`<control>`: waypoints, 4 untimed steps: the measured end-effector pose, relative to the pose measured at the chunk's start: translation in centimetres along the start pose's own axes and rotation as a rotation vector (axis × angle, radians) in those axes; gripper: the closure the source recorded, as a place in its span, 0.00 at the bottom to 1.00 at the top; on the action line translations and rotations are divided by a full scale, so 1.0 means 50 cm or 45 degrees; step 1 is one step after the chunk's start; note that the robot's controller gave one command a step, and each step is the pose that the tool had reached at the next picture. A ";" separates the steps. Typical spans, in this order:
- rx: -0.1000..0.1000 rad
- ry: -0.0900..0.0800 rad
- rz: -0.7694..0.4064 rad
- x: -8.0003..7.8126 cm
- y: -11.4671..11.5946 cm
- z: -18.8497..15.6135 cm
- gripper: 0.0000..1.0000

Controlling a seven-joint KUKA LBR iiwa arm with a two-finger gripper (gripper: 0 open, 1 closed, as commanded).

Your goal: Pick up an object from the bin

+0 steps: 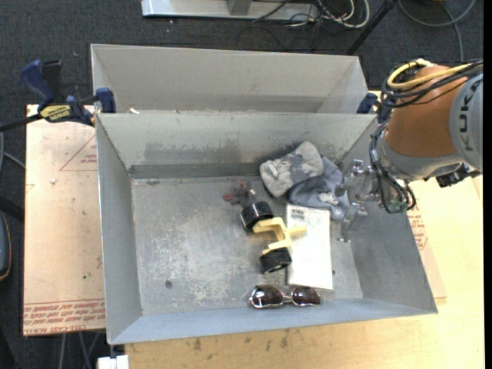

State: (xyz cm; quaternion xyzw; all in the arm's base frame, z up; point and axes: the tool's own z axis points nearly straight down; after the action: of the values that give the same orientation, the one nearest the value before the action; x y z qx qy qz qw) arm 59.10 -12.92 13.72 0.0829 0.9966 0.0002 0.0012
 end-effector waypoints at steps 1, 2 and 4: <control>-0.001 -0.001 0.404 0.001 0.023 0.089 0.00; -0.001 -0.037 0.269 -0.030 0.013 0.116 1.00; 0.000 -0.036 0.268 -0.029 0.013 0.117 1.00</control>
Offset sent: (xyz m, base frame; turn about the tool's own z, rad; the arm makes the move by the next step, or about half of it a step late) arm 0.0074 0.0063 -0.0672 0.2087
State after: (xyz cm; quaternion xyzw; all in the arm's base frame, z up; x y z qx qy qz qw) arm 60.67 -12.49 7.89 0.1871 0.9822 -0.0007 0.0152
